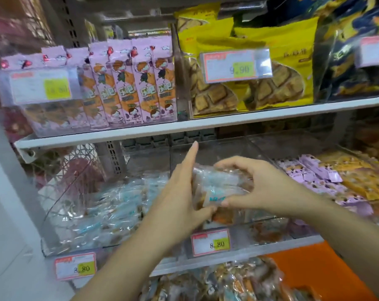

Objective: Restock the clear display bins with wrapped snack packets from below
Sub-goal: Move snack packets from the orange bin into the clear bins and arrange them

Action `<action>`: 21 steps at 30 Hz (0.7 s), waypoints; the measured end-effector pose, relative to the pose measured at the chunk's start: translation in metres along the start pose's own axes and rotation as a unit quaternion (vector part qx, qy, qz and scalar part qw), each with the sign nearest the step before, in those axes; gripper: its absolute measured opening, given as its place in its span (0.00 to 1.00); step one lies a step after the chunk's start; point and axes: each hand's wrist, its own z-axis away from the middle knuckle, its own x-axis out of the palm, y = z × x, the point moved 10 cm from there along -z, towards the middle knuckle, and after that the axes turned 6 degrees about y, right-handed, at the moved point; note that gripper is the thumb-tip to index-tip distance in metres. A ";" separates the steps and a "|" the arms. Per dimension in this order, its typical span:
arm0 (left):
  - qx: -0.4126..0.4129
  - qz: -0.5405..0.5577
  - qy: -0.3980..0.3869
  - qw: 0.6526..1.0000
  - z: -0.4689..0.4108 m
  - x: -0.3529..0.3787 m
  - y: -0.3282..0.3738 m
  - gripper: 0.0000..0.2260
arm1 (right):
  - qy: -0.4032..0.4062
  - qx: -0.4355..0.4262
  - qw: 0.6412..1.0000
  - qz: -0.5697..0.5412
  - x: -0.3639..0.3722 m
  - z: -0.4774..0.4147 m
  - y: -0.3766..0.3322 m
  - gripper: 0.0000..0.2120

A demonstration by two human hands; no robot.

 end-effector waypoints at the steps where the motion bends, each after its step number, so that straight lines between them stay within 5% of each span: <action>1: 0.015 -0.038 -0.002 0.999 -0.007 0.003 0.006 0.49 | 0.017 -0.001 1.000 -0.007 -0.005 -0.001 0.005 0.30; 6: 0.007 -0.125 -0.015 0.992 -0.041 0.019 0.012 0.35 | 0.112 0.011 0.988 -0.102 -0.029 -0.005 0.047 0.33; 11: -0.003 -0.192 -0.071 0.979 -0.064 0.034 0.016 0.29 | 0.116 0.000 0.982 -0.150 -0.032 -0.017 0.074 0.32; 21: -0.068 -0.127 -0.144 0.979 -0.090 0.040 0.006 0.20 | 0.126 -0.068 0.987 -0.077 -0.041 -0.036 0.073 0.34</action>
